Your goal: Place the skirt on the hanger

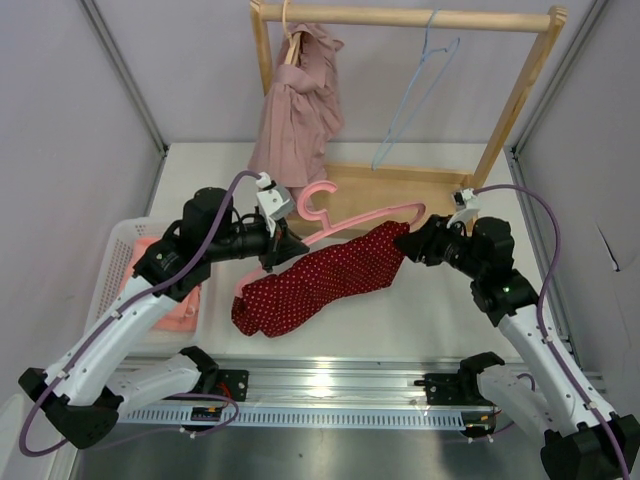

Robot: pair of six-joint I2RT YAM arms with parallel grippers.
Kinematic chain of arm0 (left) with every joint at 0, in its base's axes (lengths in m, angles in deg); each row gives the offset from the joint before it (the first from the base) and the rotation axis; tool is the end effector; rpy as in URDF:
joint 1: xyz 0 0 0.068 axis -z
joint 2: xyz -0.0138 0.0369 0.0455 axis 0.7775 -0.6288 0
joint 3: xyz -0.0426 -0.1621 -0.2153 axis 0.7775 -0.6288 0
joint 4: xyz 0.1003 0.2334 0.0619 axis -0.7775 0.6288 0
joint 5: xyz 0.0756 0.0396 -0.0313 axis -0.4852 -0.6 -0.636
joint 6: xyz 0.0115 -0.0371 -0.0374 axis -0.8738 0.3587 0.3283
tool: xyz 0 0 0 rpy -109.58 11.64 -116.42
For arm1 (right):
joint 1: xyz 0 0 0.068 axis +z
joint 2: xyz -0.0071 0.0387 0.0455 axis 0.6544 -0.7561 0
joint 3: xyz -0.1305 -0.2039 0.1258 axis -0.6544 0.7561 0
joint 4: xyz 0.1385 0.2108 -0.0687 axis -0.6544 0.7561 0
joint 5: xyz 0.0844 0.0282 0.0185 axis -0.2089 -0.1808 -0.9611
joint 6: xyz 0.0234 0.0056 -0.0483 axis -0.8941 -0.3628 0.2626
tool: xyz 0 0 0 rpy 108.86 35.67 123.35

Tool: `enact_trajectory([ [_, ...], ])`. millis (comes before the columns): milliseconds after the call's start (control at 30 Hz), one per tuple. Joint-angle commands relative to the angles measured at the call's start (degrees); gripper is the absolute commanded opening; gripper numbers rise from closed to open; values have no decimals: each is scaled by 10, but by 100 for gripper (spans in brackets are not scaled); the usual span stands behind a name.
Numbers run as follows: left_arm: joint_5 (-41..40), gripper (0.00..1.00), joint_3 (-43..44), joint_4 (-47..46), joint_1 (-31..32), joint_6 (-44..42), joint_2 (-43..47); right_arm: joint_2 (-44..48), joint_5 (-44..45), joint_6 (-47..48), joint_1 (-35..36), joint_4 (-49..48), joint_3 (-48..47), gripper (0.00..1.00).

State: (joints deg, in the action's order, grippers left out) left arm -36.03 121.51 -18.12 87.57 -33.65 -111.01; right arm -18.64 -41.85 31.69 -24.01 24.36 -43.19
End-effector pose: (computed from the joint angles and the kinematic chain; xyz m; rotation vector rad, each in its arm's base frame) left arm 0.1510 -0.1332 0.3997 0.9996 1.7357 -0.8635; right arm 0.1796 0.0694 0.3161 -0.1454 1.9161 0.8978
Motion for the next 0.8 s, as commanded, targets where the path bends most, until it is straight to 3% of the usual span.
enact_trajectory([
  [0,21,0,42,-36,1,-11,22,5,-10,-5,-2,-32,0,43],
  [167,16,0,40,-34,1,-12,28,9,24,14,-10,10,-37,20],
  [267,6,0,37,-33,0,-13,38,13,41,34,-41,49,-75,15],
  [500,-1,0,36,-26,-4,-15,56,4,-53,30,-124,53,-94,15],
  [633,-10,0,39,-17,-5,-21,54,11,-20,44,-128,70,-91,15],
  [733,-2,0,43,-23,-5,-17,54,10,-80,44,-143,66,-94,23],
  [767,-2,0,44,-24,-5,-16,51,12,-101,38,-140,61,-90,31],
])
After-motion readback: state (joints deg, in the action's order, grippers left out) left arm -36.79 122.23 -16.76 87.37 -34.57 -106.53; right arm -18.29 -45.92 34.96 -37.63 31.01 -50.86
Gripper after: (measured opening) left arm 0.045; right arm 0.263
